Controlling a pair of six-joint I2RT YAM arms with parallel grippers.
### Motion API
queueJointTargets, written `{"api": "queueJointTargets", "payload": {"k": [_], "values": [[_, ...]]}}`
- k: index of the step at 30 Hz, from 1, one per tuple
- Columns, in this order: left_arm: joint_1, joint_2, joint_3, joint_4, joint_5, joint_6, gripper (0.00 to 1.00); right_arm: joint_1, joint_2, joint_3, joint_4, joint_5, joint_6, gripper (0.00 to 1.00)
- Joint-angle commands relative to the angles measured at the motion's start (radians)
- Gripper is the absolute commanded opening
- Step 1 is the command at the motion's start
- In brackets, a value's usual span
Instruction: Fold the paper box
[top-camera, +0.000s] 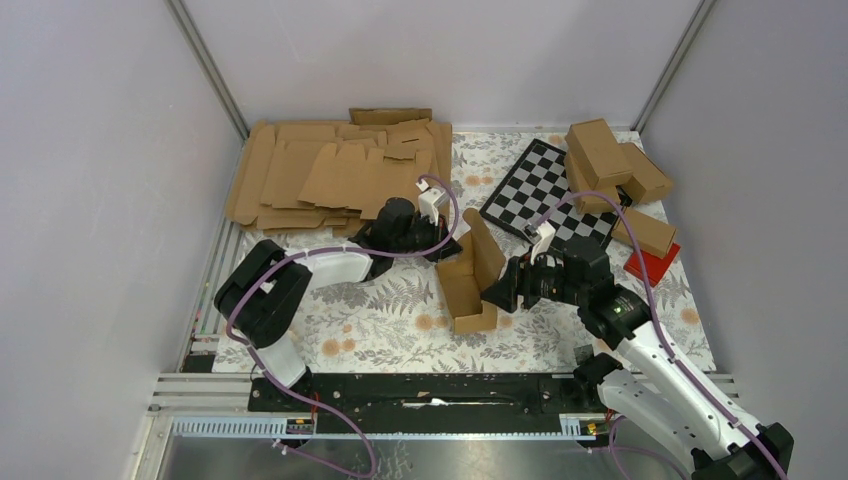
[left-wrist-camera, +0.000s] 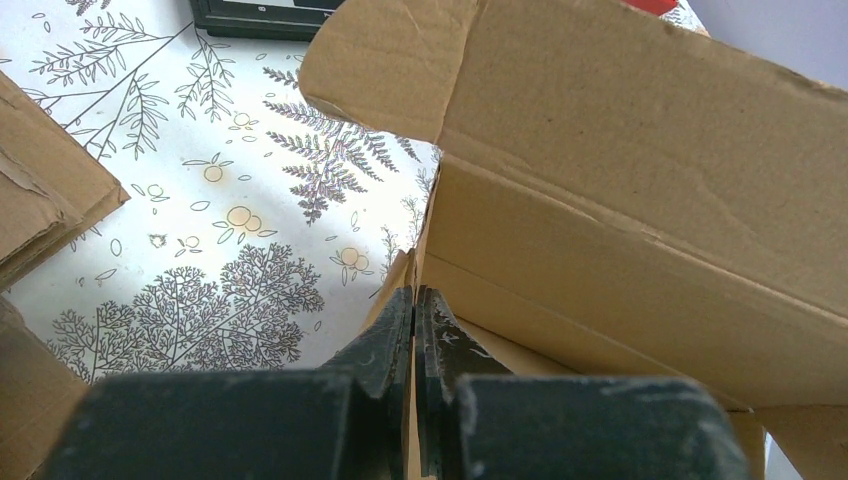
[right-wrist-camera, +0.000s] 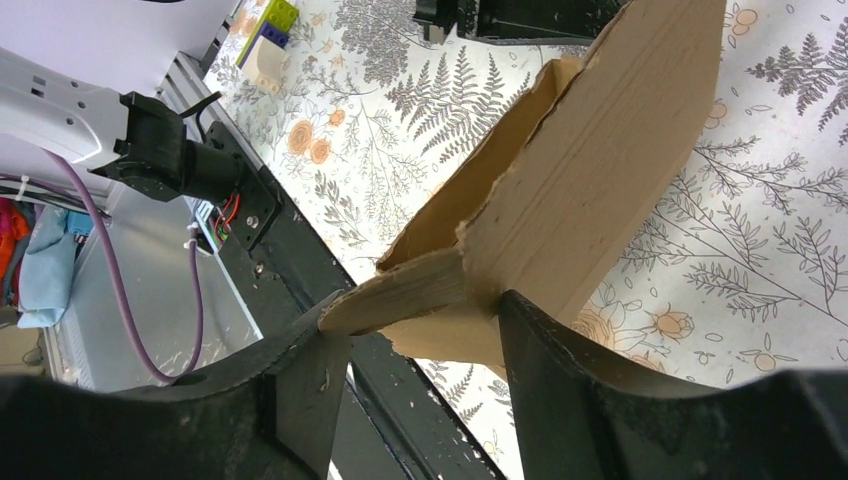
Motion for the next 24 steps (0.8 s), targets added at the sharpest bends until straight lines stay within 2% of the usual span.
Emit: {"api": "queueJointTargets", "payload": {"k": [1, 4, 6, 8, 17, 24], "values": [[-0.003, 0.031, 0.029, -0.001, -0.024, 0.020, 0.00, 0.007, -0.006, -0.004, 0.050, -0.048, 0.006, 0.62], [-0.003, 0.033, 0.031, -0.002, -0.024, 0.020, 0.00, 0.006, -0.002, -0.008, 0.052, -0.045, 0.005, 0.64], [-0.003, 0.033, 0.031, -0.002, -0.024, 0.021, 0.00, 0.007, 0.004, -0.011, 0.060, -0.052, 0.005, 0.78], [-0.003, 0.030, 0.029, -0.002, -0.025, 0.022, 0.00, 0.007, 0.006, -0.011, 0.068, -0.060, 0.006, 0.83], [-0.002, 0.028, 0.032, -0.004, -0.026, 0.021, 0.00, 0.007, -0.032, -0.012, 0.072, -0.124, 0.016, 0.76], [-0.002, 0.025, 0.031, -0.005, -0.022, 0.016, 0.00, 0.007, 0.002, -0.017, 0.071, -0.076, 0.011, 0.58]]}}
